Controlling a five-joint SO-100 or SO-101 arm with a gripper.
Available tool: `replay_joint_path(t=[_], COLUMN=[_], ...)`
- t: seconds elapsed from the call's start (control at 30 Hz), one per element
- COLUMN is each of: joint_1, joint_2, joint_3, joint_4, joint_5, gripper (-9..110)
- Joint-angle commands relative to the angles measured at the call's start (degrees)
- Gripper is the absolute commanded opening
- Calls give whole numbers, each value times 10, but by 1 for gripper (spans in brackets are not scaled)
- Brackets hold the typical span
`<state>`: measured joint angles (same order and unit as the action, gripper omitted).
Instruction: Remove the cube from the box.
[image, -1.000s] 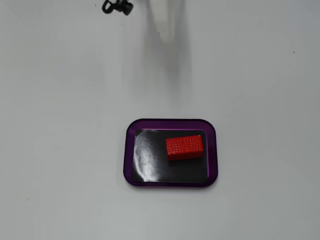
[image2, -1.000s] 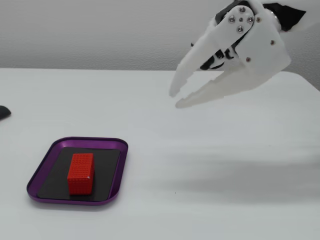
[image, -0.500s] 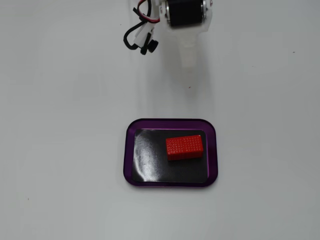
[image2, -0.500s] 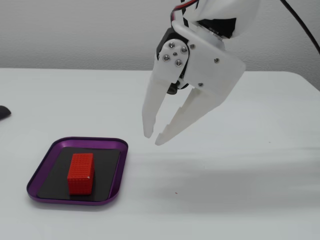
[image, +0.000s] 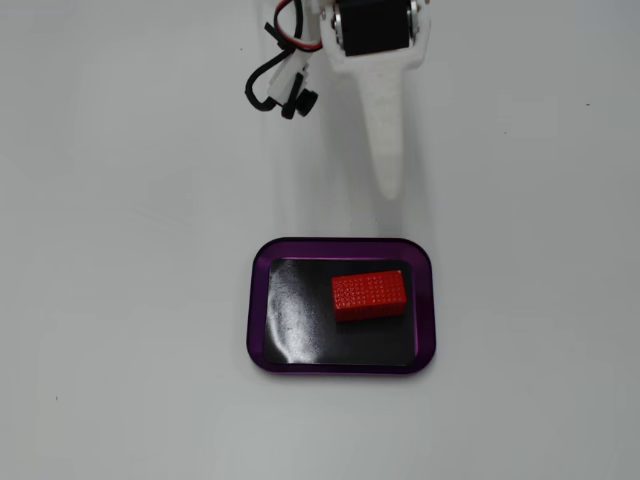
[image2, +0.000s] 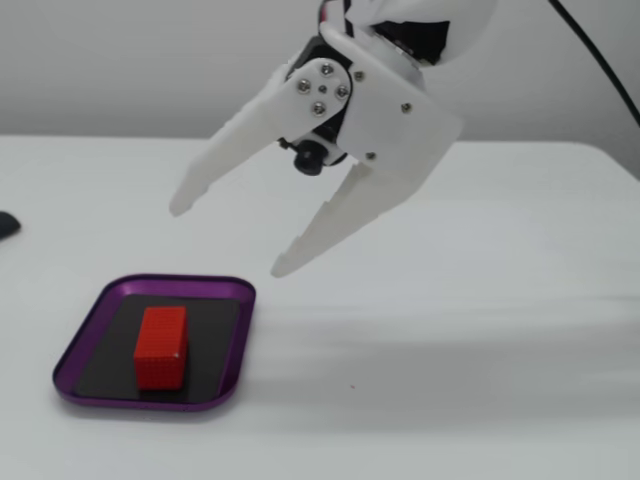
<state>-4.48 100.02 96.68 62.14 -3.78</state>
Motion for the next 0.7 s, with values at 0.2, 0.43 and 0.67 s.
replay_joint_path(t=[0.2,0.43,0.67], joint_1=[-1,-1,17], joint_2=[-118,-207,-292], joint_3=[-114,-174,-229], joint_4=[-7,-10,-10], joint_5=[-4,-4,-16], gripper=[24,24,24])
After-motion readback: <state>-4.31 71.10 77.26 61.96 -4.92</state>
